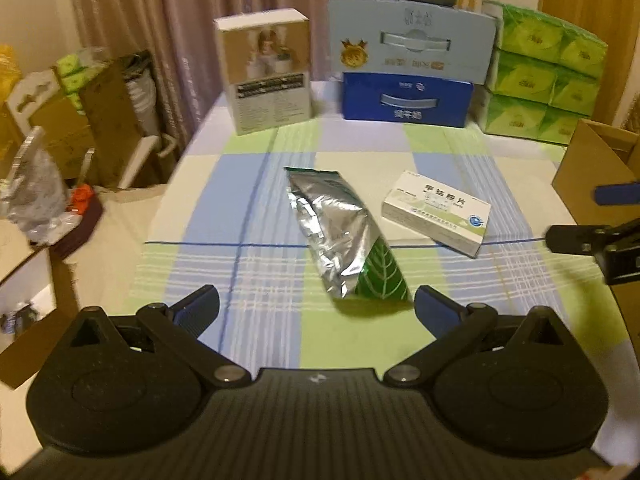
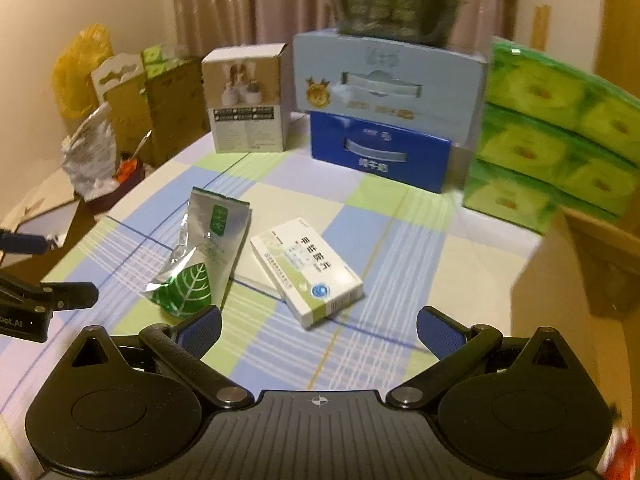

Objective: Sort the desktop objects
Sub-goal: 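Move both grippers back over the table toward the foil bag and medicine box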

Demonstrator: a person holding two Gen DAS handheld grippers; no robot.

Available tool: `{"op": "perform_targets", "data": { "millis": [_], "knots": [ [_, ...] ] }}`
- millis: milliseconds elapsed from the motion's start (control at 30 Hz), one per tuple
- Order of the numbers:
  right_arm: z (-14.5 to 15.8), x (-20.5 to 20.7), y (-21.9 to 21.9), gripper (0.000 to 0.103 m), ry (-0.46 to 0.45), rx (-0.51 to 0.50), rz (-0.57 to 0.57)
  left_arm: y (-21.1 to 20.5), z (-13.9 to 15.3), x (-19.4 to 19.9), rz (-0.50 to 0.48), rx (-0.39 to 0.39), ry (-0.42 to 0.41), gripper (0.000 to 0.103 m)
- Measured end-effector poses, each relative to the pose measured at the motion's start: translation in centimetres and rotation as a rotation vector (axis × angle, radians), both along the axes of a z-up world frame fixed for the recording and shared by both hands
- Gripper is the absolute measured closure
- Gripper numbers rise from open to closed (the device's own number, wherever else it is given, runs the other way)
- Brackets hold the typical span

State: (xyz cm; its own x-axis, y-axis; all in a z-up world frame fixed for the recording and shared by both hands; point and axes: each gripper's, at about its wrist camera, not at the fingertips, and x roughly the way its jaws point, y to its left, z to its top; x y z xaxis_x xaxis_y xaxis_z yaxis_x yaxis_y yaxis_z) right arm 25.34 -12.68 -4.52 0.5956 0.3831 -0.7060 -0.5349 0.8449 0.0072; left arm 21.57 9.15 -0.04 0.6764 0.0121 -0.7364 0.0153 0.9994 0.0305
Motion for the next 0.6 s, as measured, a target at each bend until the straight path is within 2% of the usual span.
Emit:
{"op": "perform_targets", "data": {
  "millis": [200,267,333,367,600],
  "knots": [
    [-1.9,4.3,2.0,0.002,-0.001,-0.072,0.103,0.7,-1.2,4.7,-0.044,-0.024,0.030,0.001],
    [-2.7,5.6,2.6,0.005,0.010,-0.088,0.132,0.8,-1.6,6.1,-0.062,-0.026,0.045,0.001],
    [-3.5,6.6,3.3,0.015,0.016,-0.119,0.169,0.9,-1.9,7.2,-0.077,-0.030,0.057,0.001],
    [-3.9,7.0,3.7,0.016,0.020,-0.131,0.188,0.9,-2.1,7.7,-0.085,-0.029,0.063,0.001],
    [-6.6,9.4,6.3,0.016,0.067,-0.220,0.324,0.9,-3.9,10.5,-0.132,-0.035,0.111,0.001]
  ]
}}
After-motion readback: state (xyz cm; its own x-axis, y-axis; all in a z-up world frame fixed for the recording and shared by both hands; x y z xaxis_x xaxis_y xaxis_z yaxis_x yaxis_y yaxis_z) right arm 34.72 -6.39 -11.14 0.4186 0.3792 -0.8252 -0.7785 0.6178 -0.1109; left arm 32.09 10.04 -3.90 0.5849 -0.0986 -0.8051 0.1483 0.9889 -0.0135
